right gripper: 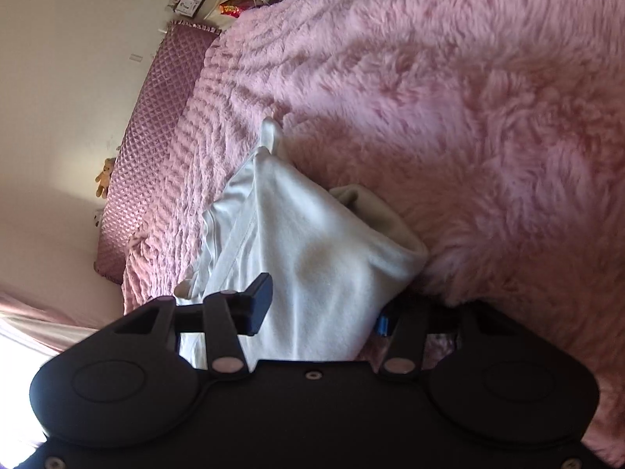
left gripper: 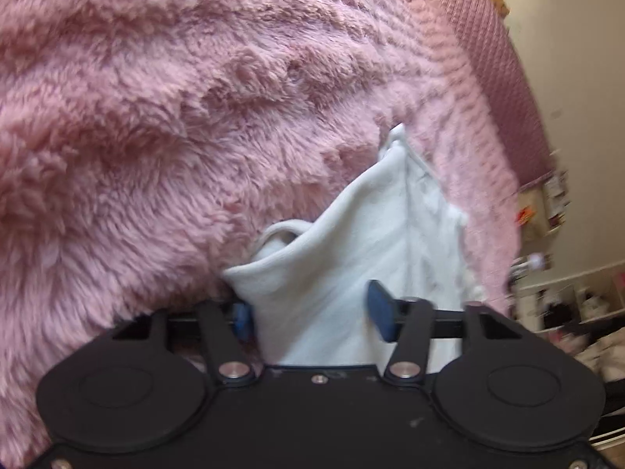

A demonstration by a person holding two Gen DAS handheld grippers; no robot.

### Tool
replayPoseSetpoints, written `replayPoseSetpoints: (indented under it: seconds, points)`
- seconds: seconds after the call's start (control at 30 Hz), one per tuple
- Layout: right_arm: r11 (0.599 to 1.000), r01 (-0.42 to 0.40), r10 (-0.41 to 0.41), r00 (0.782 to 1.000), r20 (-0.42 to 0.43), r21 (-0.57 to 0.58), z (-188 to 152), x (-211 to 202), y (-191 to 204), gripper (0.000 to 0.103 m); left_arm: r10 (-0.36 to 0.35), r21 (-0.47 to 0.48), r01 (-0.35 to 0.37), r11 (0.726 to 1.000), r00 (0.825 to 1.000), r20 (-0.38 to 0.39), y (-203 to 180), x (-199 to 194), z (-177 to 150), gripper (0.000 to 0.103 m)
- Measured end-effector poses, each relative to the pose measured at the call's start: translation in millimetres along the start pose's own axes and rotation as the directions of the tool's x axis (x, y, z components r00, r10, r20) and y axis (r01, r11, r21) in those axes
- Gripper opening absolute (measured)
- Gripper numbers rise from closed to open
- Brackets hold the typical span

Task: Fold small clothes

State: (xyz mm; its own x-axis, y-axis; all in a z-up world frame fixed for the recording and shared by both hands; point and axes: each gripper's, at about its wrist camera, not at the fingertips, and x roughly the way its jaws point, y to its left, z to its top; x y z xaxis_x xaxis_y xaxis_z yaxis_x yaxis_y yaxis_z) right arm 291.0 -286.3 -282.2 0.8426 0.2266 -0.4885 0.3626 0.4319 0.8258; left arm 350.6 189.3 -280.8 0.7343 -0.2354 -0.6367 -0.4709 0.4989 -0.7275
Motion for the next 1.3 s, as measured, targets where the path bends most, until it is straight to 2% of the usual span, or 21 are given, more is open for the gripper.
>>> replayPoseSetpoints:
  seconds: [0.07, 0.1, 0.13, 0.2, 0.33, 0.43, 0.53, 0.67, 0.77, 0.9, 1.0, 1.1, 1.2, 1.3]
  points:
    - [1.0, 0.001, -0.001, 1.0, 0.0, 0.009, 1, -2, 1, 0.05, 0.029, 0.04, -0.029, 0.999, 1.0, 0.002, -6, 0, 0, 0.033]
    - [1.0, 0.003, -0.003, 1.0, -0.001, 0.006, 2, -2, 1, 0.048, 0.03, 0.052, -0.03, 0.998, 1.0, 0.0, -9, 0, 1, 0.02]
    - [1.0, 0.011, -0.011, 1.0, 0.002, 0.001, 3, -2, 3, 0.04, 0.027, 0.06, -0.027, 0.998, 1.0, -0.001, -12, -1, 2, 0.009]
    - [0.999, 0.03, -0.03, 1.0, 0.007, -0.034, 5, -3, 8, 0.028, 0.027, 0.072, -0.027, 0.997, 1.0, 0.0, -19, 2, 5, 0.006]
    - [0.996, 0.047, -0.048, 0.999, -0.007, -0.077, 12, -1, 17, 0.015, 0.043, 0.093, -0.042, 0.995, 0.999, -0.006, -31, 2, 12, 0.005]
    - [0.995, 0.061, -0.063, 0.998, -0.019, -0.082, 17, -3, 22, 0.012, 0.036, 0.124, -0.035, 0.992, 0.999, -0.004, -38, -2, 16, 0.004]
    - [0.993, 0.038, -0.041, 0.999, -0.03, -0.11, 18, -12, 30, 0.011, 0.013, 0.161, -0.017, 0.987, 0.999, 0.029, -45, -13, 19, 0.004]
    - [0.985, -0.003, -0.007, 0.998, -0.056, -0.172, 19, -31, 47, 0.011, -0.057, 0.271, 0.04, 0.962, 0.997, 0.056, -62, -39, 17, 0.003]
    - [0.981, -0.04, 0.028, 0.997, -0.069, -0.189, 17, -56, 50, 0.011, -0.107, 0.286, 0.096, 0.953, 0.994, 0.024, -60, -65, 7, 0.003]
    - [0.989, -0.049, 0.037, 0.995, -0.09, -0.141, 11, -93, 29, 0.011, -0.139, 0.255, 0.139, 0.957, 0.99, -0.02, -32, -101, -25, 0.003]
    - [0.994, -0.024, 0.013, 0.995, -0.097, -0.109, 4, -124, 1, 0.011, -0.128, 0.209, 0.137, 0.968, 0.99, -0.053, 4, -120, -50, 0.003]
    - [0.993, 0.018, -0.031, 0.993, -0.115, -0.114, -3, -144, -27, 0.011, -0.055, 0.215, 0.074, 0.974, 0.994, -0.094, 36, -121, -68, 0.003]
    - [0.99, 0.071, -0.085, 0.99, -0.112, -0.125, -7, -149, -54, 0.01, 0.023, 0.296, 0.007, 0.955, 0.995, -0.098, 56, -107, -81, 0.01]
    - [0.991, 0.07, -0.082, 0.992, -0.1, -0.118, -5, -147, -77, 0.01, 0.032, 0.354, 0.01, 0.935, 0.993, -0.112, 67, -97, -85, 0.015]
